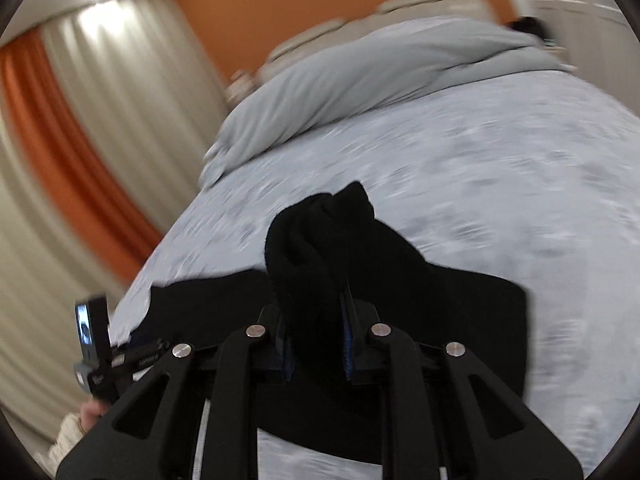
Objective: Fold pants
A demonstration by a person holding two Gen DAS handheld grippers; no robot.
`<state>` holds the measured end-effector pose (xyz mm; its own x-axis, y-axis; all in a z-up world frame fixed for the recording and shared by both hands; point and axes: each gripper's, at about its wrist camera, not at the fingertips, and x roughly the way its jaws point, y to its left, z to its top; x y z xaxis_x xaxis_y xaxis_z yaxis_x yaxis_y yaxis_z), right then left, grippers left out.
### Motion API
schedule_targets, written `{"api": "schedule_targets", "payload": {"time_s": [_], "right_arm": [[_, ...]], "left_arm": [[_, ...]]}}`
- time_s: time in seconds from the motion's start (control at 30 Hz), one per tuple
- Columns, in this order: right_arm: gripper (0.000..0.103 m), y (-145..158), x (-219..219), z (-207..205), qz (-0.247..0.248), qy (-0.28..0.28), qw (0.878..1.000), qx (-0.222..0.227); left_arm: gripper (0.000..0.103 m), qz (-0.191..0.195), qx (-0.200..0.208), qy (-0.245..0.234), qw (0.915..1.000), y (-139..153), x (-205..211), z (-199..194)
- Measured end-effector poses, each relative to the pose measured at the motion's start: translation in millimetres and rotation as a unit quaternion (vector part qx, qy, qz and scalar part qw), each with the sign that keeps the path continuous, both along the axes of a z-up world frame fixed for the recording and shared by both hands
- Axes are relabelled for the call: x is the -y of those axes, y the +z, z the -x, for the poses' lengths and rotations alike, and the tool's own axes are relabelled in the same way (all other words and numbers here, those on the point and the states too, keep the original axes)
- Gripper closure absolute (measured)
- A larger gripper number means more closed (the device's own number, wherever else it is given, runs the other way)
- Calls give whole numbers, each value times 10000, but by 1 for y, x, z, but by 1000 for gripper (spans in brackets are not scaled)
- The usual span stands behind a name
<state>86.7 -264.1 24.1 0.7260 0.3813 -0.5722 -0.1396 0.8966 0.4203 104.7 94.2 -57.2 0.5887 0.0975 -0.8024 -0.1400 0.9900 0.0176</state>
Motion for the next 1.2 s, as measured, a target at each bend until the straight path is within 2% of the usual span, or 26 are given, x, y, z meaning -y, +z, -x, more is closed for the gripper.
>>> {"api": "schedule_targets", "payload": {"time_s": [0.1, 0.17, 0.23, 0.27, 0.3, 0.33, 0.37, 0.4, 0.43, 0.47, 0.5, 0.53, 0.6, 0.67, 0.73, 0.83, 0.87, 0.9, 0.93, 1.0, 1.07, 1.1, 1.13, 1.17, 1.2], "right_arm": [[86, -26, -57, -21, 238, 487, 9982, -256], [83, -54, -89, -33, 405, 859, 9936, -608], [77, -81, -118, -39, 815, 1184, 9846, -992], [77, -98, -133, -42, 1149, 1367, 9760, -1243], [76, -106, -141, -43, 1412, 1427, 9712, -1282], [69, -104, -144, -37, 1562, 1441, 9704, -1144], [56, -91, -140, -33, 1550, 1459, 9715, -1039], [47, -77, -131, -30, 1417, 1411, 9752, -951], [25, -61, -118, -26, 1217, 1298, 9809, -782], [8, -40, -95, -19, 984, 1056, 9883, -487], [7, -26, -73, -13, 877, 808, 9925, -273], [7, -15, -45, -8, 826, 495, 9952, -148], [7, -15, -6, -8, 842, 39, 9958, -359], [7, -33, 42, -10, 630, -548, 9925, -896], [7, -56, 75, -10, 317, -871, 9851, -1449], [8, -92, 91, -10, 55, -861, 9759, -2004], [10, -102, 89, -6, -37, -753, 9742, -2125], [13, -110, 87, -4, -123, -638, 9733, -2201], [31, -116, 81, -5, -200, -498, 9730, -2246], [49, -125, 64, -4, -166, -373, 9765, -2116], [73, -123, 56, -3, -18, -347, 9801, -1953], [77, -120, 53, -4, -6, -330, 9814, -1892], [81, -111, 50, 0, -32, -347, 9826, -1827], [83, -104, 50, 1, -79, -362, 9840, -1740], [84, -95, 52, 5, -141, -367, 9859, -1626]], "left_arm": [[17, 92, 14, 152, 9998, 2, -21, 3], [17, 158, 17, 231, 9996, 3, -35, 5], [17, 233, -11, 265, 9994, 2, -47, 7], [17, 337, -52, 280, 9990, 1, -57, 7], [17, 459, -95, 310, 9984, 0, -65, 6], [17, 636, -143, 351, 9973, -1, -75, 6], [17, 855, -187, 405, 9953, -3, -86, 5], [17, 1163, -241, 518, 9916, -5, -100, 5], [17, 1443, -271, 644, 9871, -7, -113, 7], [17, 1685, -291, 774, 9822, -8, -126, 8], [17, 1930, -322, 955, 9760, -11, -141, 9], [17, 2078, -332, 1121, 9712, -13, -152, 11], [17, 2191, -314, 1411, 9649, -14, -171, 13], [17, 2300, -286, 1643, 9588, -15, -185, 15], [17, 2472, -361, 1870, 9501, -22, -197, 15], [17, 2685, -708, 2159, 9361, -42, -205, 9], [17, 2747, -917, 2338, 9282, -54, -205, 8], [17, 2694, -914, 2420, 9276, -58, -203, 7], [16, 2540, -874, 2459, 9313, -56, -200, 5], [12, 2292, -826, 2456, 9383, -55, -188, -1], [13, 2180, -695, 2533, 9399, -56, -181, -4], [13, 2153, -548, 2525, 9417, -56, -179, -5], [23, 2155, -437, 2470, 9437, -53, -177, -7], [56, 2121, -259, 2381, 9474, -48, -173, -6], [64, 2113, -239, 2333, 9489, -45, -173, -5]]}}
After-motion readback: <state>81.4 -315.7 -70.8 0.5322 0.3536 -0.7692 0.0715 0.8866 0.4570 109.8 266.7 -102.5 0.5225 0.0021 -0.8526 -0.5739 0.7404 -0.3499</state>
